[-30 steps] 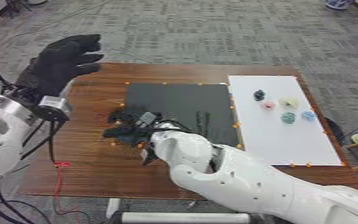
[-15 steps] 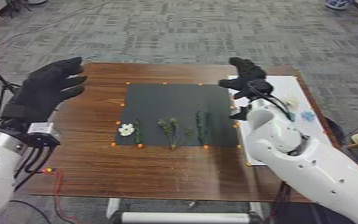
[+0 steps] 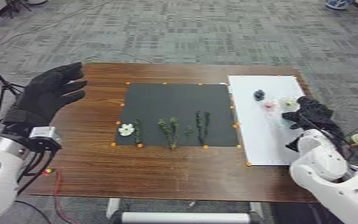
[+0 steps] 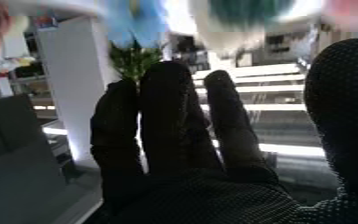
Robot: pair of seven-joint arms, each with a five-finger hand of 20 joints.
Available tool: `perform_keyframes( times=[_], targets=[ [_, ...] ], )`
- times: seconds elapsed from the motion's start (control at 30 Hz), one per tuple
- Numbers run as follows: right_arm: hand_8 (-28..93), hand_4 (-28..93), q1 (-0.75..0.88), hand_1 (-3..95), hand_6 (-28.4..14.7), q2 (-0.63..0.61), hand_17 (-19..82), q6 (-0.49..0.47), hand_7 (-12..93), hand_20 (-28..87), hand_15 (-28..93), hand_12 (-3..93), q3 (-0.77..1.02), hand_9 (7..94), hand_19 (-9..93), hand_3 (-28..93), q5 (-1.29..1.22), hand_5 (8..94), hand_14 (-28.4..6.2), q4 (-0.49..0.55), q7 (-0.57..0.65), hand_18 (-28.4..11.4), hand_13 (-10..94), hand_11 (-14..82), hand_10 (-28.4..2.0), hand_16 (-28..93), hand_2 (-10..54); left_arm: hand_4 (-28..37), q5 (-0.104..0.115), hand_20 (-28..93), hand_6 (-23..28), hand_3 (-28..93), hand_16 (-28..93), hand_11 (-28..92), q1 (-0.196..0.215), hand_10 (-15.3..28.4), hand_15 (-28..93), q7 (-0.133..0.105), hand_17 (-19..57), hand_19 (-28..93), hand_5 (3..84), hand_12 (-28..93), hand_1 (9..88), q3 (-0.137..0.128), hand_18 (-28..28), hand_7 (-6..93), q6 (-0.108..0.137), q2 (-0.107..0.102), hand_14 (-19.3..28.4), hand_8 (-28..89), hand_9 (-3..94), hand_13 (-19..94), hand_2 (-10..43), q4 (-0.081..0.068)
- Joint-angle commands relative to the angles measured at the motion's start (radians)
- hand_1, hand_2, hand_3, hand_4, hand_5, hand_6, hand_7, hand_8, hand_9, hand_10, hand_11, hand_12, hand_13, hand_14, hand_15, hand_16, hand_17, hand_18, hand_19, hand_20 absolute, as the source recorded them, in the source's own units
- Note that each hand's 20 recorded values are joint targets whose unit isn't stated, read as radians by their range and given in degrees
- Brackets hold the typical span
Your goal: Arrange flowers
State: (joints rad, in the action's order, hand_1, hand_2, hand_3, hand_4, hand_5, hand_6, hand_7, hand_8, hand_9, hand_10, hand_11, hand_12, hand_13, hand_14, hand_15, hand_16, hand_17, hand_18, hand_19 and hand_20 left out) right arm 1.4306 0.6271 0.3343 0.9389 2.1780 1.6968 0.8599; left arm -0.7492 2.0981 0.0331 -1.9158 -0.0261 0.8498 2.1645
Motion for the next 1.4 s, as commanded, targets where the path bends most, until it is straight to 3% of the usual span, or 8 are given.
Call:
perform_keyframes(
  times=[0.03,0.17,0.3,0.43,0.63,0.9,1.13,1.4],
  targets=[
    [-11,-28,0.039,25.2,-4.8,-0.007,27,-0.024,22,48,79,24.6,0.001,43.5,80,84,0.01,43.0,-11.5,0.0,-0.027,-21.0,52,31.0,-14.9,25,-9.5,-26.3,-0.005,12,3.0,69,-4,26,0.001,10.6,48,-0.001,-9.9,40,27.9,20,24.4,-0.009,19.5,21.1,0.002,0.0,13.4,-10,19.7,11,-2.4,-0.003],
    [-12,-28,0.034,26.7,-2.8,-0.003,28,-0.012,24,48,78,24.5,-0.014,48.8,79,84,0.02,46.9,-10.5,-0.024,-0.055,-20.9,53,32.8,-13.3,26,-9.5,-26.3,-0.003,12,3.0,70,-4,26,0.003,10.6,48,0.003,-9.9,40,28.0,21,24.4,-0.01,19.5,21.0,0.001,-0.003,13.4,-10,19.8,11,-2.4,-0.004],
    [-15,-28,0.017,31.5,0.5,-0.006,29,-0.079,28,48,77,24.8,-0.024,54.6,80,85,0.007,51.0,-9.4,-0.026,-0.095,-20.5,57,36.4,-9.9,27,-9.5,-26.3,-0.004,12,3.0,70,-4,26,0.007,10.7,48,0.001,-9.9,40,27.9,20,24.3,-0.015,19.5,21.1,0.002,-0.006,13.4,-10,19.8,11,-2.5,-0.003],
    [-16,-28,-0.03,34.7,2.3,-0.011,29,-0.088,29,49,76,23.6,-0.081,55.2,80,85,0.035,54.8,-8.4,-0.038,-0.101,-20.4,58,34.6,-9.2,27,-9.5,-26.4,-0.004,12,2.9,70,-4,26,0.009,10.7,48,0.003,-9.9,40,27.9,20,24.3,-0.018,19.5,21.0,-0.002,-0.006,13.4,-10,19.8,11,-2.5,-0.003],
    [-3,-28,-0.053,49.5,4.5,-0.009,33,-0.098,45,52,73,50.4,-0.103,73.8,83,77,0.039,65.2,-5.7,-0.039,-0.126,-19.2,64,27.4,-5.0,38,-9.5,-26.4,-0.004,12,3.0,70,-4,26,0.009,10.7,48,0.004,-9.9,40,28.0,20,24.5,-0.022,19.5,21.0,-0.005,-0.008,13.4,-10,19.7,11,-2.4,-0.002],
    [-4,-28,-0.251,53.1,3.0,-0.018,37,0.04,43,52,71,54.3,-0.249,82.3,85,81,0.055,75.4,-4.1,0.01,-0.15,-19.4,69,24.9,-4.6,44,-9.5,-26.3,-0.004,12,3.1,69,-4,26,0.007,10.5,48,0.005,-9.9,40,28.0,20,24.5,-0.049,19.6,20.9,0.001,-0.03,13.4,-10,19.8,11,-2.3,0.003],
    [-3,-28,-0.587,52.6,2.9,0.077,37,0.151,42,53,71,54.5,-0.519,83.5,86,82,0.046,76.5,-4.0,0.017,-0.227,-19.7,70,24.0,-4.7,44,-9.5,-26.3,-0.004,12,3.0,70,-4,26,-0.052,10.6,48,0.012,-9.9,40,28.0,20,24.4,-0.004,19.5,20.9,0.0,-0.046,13.5,-10,19.8,11,-2.3,-0.011],
    [-3,-28,-0.836,52.6,2.9,0.224,37,0.058,42,53,71,54.9,-0.765,83.9,86,82,-0.041,76.9,-4.1,-0.013,-0.357,-19.8,70,23.7,-4.5,45,-9.5,-26.3,-0.002,12,3.0,69,-4,26,-0.086,10.5,48,0.017,-9.9,40,28.0,20,24.5,0.026,19.5,20.9,0.005,-0.069,13.5,-10,19.8,11,-2.2,-0.016]
  ],
)
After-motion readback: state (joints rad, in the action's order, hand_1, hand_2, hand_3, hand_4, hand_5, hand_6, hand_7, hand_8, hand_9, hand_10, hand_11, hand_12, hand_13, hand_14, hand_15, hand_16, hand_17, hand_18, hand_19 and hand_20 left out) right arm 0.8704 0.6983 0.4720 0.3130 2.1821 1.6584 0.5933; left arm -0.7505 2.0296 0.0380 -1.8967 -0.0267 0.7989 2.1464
